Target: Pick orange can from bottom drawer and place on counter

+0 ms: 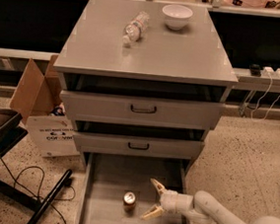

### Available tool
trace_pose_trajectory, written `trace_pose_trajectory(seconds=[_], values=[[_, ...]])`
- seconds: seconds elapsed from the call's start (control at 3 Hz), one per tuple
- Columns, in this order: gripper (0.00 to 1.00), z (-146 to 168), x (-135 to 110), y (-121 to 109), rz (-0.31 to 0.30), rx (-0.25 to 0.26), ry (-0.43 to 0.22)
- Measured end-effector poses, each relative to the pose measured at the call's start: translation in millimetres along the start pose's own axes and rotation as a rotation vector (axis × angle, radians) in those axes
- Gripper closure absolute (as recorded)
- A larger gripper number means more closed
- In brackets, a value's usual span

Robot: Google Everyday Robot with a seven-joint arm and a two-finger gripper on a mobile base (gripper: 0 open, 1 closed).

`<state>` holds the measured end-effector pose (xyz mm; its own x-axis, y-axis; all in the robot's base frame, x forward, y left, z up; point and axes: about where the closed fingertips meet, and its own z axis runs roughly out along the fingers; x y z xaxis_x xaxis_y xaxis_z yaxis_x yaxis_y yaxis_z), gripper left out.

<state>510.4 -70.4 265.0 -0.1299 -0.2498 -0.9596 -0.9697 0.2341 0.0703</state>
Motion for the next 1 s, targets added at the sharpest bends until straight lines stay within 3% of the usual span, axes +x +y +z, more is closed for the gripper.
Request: trace_pose_trajectory(seconds=[0.33,0.67,1.0], values=[[0.0,52,35,-5,-0.007,-0.029,-0.011],[0.0,82,50,-8,-0.017,-0.052,-0.005],[0.19,109,65,-8,-0.025,-0.082,-0.012]])
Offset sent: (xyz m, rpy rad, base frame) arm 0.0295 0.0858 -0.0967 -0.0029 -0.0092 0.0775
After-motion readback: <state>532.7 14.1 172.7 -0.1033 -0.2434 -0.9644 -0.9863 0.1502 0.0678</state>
